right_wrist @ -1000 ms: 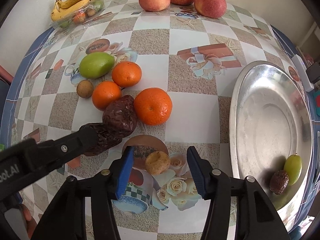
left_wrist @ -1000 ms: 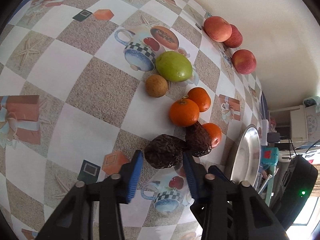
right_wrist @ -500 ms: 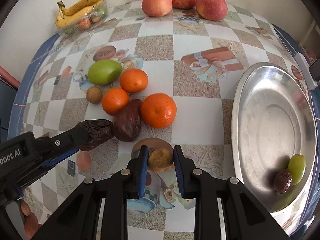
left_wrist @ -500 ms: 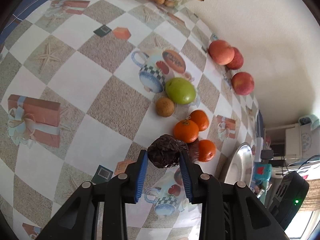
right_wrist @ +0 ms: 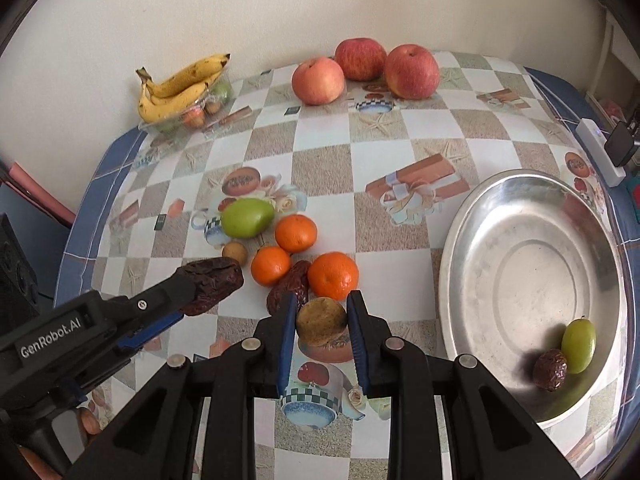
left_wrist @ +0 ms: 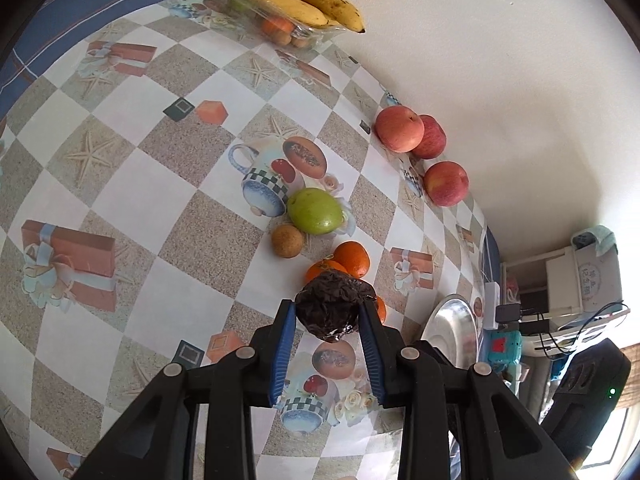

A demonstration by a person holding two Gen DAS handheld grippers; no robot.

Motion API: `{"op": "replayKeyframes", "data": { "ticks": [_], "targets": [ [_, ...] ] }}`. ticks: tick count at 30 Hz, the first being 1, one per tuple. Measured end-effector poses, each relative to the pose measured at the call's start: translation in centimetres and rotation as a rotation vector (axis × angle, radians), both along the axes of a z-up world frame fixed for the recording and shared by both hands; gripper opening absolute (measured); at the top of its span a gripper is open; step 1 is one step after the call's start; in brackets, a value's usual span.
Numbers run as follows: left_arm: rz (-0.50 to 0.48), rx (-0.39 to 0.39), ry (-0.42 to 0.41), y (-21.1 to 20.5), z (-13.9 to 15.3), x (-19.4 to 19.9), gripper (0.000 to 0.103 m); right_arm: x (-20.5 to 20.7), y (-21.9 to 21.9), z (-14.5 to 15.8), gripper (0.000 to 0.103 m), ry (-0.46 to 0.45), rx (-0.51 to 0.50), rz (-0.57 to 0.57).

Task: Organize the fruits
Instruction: 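Close the left tool on a dried date while the right tool grasps a small brown fruit, then carry both fruits into the steel bowl and open both tools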

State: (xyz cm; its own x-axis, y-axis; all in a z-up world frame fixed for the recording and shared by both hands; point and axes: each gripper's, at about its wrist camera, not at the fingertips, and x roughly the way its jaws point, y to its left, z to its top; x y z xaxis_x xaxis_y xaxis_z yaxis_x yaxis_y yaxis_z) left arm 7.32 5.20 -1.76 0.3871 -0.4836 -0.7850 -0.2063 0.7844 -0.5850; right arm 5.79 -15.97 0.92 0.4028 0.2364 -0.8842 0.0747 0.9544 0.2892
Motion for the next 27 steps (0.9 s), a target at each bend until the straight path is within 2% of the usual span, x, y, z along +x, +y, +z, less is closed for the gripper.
{"op": "replayKeyframes", "data": {
  "ticks": [11,15,20,27],
  "targets": [
    [-0.054,0.007,-0.01,-2.0,0.1,-0.1,0.034,0.2,-3.9,-1.1,0.027,0.036,0.001,-0.131],
    [-0.099,0.03,-0.021,-3.5,0.2,-0.3,0.035,0.0,-6.0,-1.1,0.027,0.033,-0.031,-0.192],
    [-0.195,0.066,-0.059,-6.8,0.7,-0.9,0.035,-0.3,-8.4,-0.8,0.027,0.024,-0.074,-0.254],
    [-0.364,0.113,-0.148,-12.6,1.8,-2.2,0.035,-0.9,-12.0,-0.2,0.027,0.013,-0.077,-0.349]
  ]
}}
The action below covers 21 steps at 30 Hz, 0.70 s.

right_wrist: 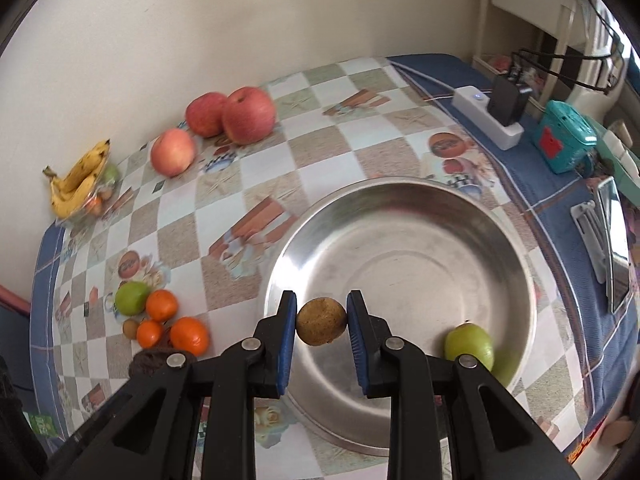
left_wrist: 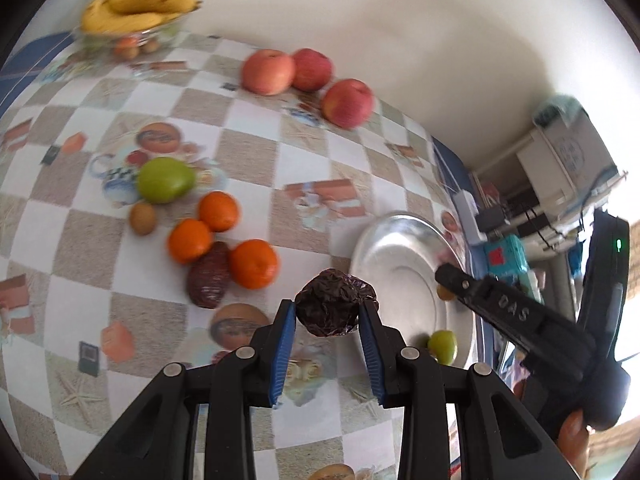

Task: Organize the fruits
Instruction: 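Carry both fruits into the steel bowl and open both tools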

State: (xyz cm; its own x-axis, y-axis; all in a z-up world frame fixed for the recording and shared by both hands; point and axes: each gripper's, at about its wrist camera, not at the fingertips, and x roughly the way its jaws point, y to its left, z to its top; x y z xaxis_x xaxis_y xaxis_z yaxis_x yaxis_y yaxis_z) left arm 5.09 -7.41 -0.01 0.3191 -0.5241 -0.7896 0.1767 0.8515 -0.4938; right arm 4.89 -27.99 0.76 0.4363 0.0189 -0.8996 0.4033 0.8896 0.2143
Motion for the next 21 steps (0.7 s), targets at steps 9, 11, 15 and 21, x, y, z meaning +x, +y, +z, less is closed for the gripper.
{"op": "replayKeyframes", "data": {
  "ticks": [9,11,15,21],
  "targets": [
    [-0.143,0.004,-0.033,-5.2,-0.6,-1.2,0.035,-0.8,-2.8,0.5,0.027,-0.016,0.015,-0.073],
    [-0.151,0.005,-0.023,-5.8,-1.1,-1.3,0.035,-0.9,-3.2,0.6,0.027,-0.021,0.015,-0.087],
    [-0.156,-0.014,0.0,-5.9,-1.7,-1.3,0.05,-0.9,-3.6,0.4,0.028,-0.019,0.035,-0.099],
    [-0.125,0.002,0.002,-5.4,-1.7,-1.0,0.066,-0.8,-3.7,0.1,0.03,-0.011,0.048,-0.093]
  ]
}}
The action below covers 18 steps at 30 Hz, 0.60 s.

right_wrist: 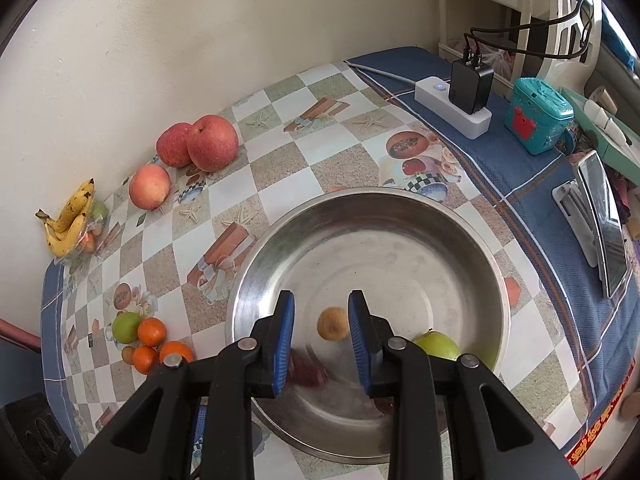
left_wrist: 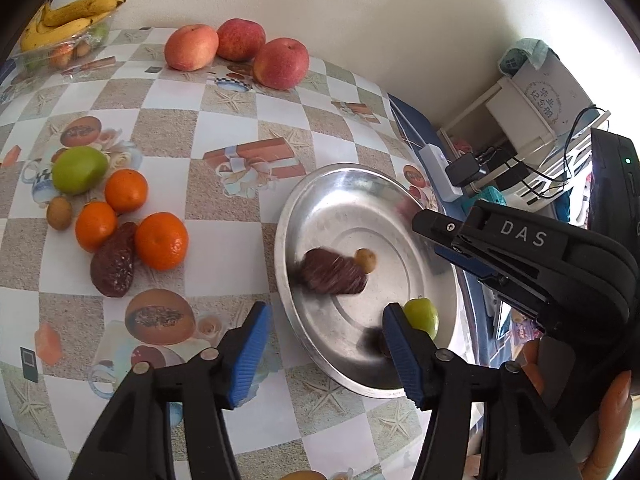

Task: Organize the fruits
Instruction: 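Carry both fruits into the steel bowl and open both tools, then withdraw both tools from the bowl back toward the fruit pile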

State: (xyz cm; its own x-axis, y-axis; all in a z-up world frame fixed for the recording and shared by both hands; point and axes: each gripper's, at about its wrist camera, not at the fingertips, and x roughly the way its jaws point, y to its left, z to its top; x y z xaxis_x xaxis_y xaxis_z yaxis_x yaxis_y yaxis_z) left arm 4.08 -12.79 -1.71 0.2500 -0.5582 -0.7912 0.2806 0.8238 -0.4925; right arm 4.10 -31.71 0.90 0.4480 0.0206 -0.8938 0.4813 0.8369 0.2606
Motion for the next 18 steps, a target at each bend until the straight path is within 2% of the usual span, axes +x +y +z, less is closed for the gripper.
{"op": "replayKeyframes", "data": {
  "ticks": [3,11,13,15,18],
  "targets": [
    [0.023,0.031,0.003,0.5,-0.1,0.2,0.072,0.1,0.0,-0.1,0.038,0.004,0.003,0.002],
    [0.148,0.09,0.073,3.2,-1.2,1.2,0.083,0.3,0.5,-0.4,0.038,0.02,-0.002,0.018],
    [0.2,0.104,0.082,4.3,-1.2,1.4,0.092,0.3,0.8,-0.6,0.038,0.031,-0.002,0.028],
    [0.245,0.137,0.095,5.3,-1.3,1.5,0.098,0.4,1.0,-0.8,0.038,0.032,0.006,0.039],
    [0.296,0.194,0.089,6.4,-1.4,1.6,0.098,0.5,1.5,-0.9,0.038,0.027,0.015,0.058]
  ]
}}
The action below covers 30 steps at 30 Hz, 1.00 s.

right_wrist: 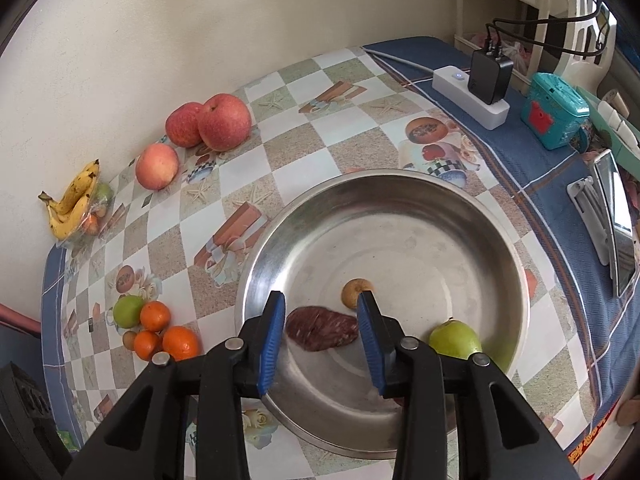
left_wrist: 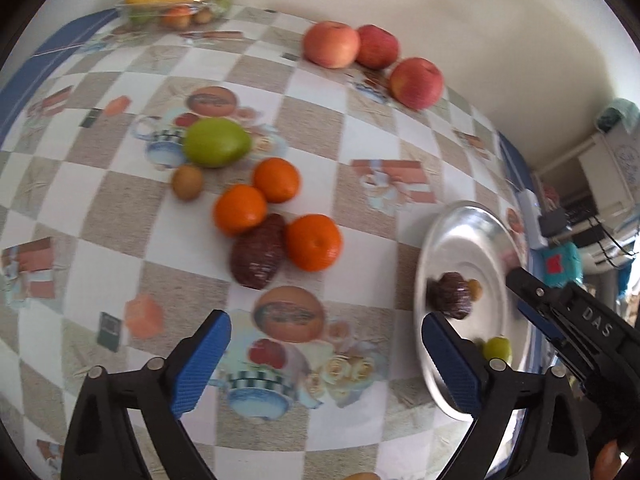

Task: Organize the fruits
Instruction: 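Withdraw both tools from the bowl back toward the fruit pile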

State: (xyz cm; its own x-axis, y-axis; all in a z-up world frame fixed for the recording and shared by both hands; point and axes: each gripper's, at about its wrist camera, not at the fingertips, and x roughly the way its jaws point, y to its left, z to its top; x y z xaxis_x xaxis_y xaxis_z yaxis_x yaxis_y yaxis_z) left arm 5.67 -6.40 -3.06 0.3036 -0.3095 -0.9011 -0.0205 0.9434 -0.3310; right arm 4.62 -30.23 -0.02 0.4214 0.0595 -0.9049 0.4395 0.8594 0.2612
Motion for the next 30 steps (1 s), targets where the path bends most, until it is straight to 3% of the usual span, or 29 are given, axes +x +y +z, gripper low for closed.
{"op": "replayKeyframes", "data": {
  "ticks": [7,12,16,20,23,24,25,30],
  "targets": [
    [0.151,0.141,0.029,3.6,-0.4,0.3,0.103,0.5,1.6,-0.8,0.038,0.033,-0.038,0.071],
    [0.278,0.124,0.091,7.0,-1.5,0.4,0.103,0.8,2.5,-2.1,0.039,0.073,-0.063,0.106],
    [0.333,0.085,0.128,8.6,-2.3,0.4,0.103,0.9,2.8,-2.5,0.057,0.086,-0.115,0.119],
    [0.362,0.067,0.15,9.5,-2.8,0.2,0.103,0.9,2.8,-2.8,0.06,0.095,-0.117,0.113],
    [0.374,0.061,0.159,9.9,-3.0,0.1,0.103,0.9,2.7,-3.1,0.082,0.104,-0.117,0.101],
    [0.377,0.059,0.161,10.1,-3.0,0.1,0.103,0.8,2.6,-3.2,0.095,0.108,-0.111,0.095],
    [0.379,0.058,0.164,10.2,-3.1,0.1,0.103,0.8,2.5,-3.4,0.098,0.121,-0.107,0.087],
    [0.379,0.056,0.164,10.4,-3.3,0.4,0.103,0.6,1.9,-3.6,0.098,0.13,-0.105,0.055]
  ]
}}
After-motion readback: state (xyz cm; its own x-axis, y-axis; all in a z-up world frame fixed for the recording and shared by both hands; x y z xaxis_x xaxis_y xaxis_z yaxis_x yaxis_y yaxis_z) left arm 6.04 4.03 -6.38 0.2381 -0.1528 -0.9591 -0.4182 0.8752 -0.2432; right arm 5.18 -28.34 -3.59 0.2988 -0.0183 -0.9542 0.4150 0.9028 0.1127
